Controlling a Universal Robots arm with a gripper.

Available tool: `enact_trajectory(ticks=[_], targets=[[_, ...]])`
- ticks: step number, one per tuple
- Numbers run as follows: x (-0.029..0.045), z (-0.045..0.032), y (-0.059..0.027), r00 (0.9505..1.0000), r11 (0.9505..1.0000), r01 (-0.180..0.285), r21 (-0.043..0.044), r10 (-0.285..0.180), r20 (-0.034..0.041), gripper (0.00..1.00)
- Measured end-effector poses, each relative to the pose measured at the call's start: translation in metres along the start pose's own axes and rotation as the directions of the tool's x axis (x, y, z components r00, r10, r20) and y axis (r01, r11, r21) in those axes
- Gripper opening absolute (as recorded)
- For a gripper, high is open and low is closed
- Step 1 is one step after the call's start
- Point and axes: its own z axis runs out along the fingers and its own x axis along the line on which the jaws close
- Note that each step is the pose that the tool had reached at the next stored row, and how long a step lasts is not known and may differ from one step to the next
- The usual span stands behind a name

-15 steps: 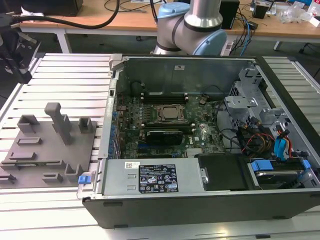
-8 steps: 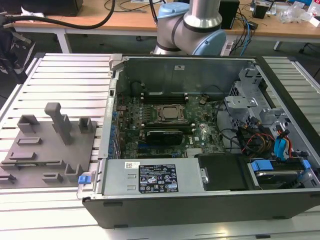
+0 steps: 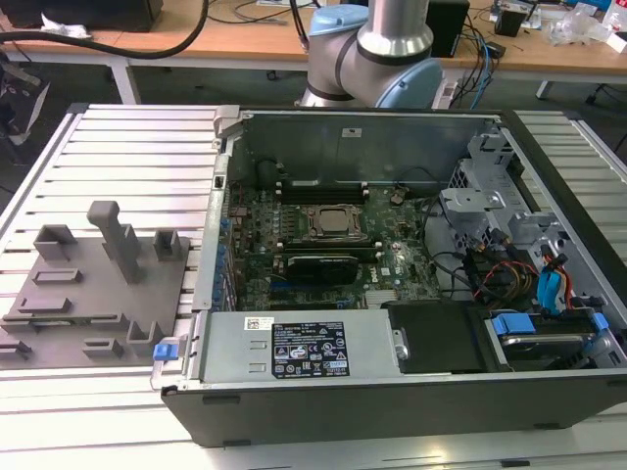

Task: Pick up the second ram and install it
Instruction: 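Reach for the second ram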

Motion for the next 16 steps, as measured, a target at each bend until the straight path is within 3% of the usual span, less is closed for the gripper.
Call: enact_trajectory(ticks=[3, 16], targets=[[0.0070, 0.0000, -0.0008, 1.0000, 1.0000, 0.000, 0.0000, 0.000, 0.0000, 0.11], [0.0057, -0.0007, -0.0300, 1.0000, 1.0000, 0.000, 0.0001, 0.000, 0.0000, 0.11]])
